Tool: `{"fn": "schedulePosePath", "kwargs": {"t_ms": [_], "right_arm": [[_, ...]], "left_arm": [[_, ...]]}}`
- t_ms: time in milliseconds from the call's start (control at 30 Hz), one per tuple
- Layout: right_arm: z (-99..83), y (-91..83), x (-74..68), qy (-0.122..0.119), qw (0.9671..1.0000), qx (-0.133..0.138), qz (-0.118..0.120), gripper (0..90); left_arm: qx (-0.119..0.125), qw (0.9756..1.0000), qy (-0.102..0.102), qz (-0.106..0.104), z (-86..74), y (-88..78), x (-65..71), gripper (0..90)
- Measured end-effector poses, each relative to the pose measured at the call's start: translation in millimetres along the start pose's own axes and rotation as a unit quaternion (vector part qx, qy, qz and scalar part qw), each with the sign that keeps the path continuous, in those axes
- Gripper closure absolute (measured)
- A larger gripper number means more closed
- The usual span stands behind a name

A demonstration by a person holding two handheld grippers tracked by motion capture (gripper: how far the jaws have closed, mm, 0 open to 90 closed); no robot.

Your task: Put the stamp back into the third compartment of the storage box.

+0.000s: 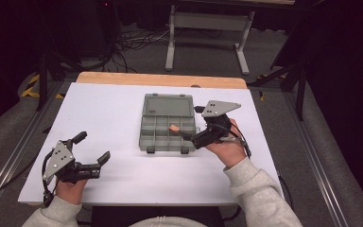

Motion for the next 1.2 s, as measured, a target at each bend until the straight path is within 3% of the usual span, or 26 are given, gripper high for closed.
{"fn": "schedulePosePath", "kwargs": {"t_ms": [600,1200], "right_arm": [[-34.5,-32.3,-16.2,0.001,0.9977,0.066,-0.018,0.4],[-80.8,-40.8,-23.4,0.027,0.992,0.117,-0.037,0.7]], "left_arm": [[0.001,1.0,-0.002,0.001,0.0,-0.3,-0.3,0.3],[0.0,1.0,-0.001,0.0,-0.4,0.0,0.6,0.3]]}}
Point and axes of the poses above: each handheld gripper's, and its own axes: y roughly forward along the jaws, z roughly out of its top, x roughly to its right, the point moved 5 cm from there along y, roughly forward along the jaws, and after that the axes turned 8 degrees about z, right-handed, at the moved point
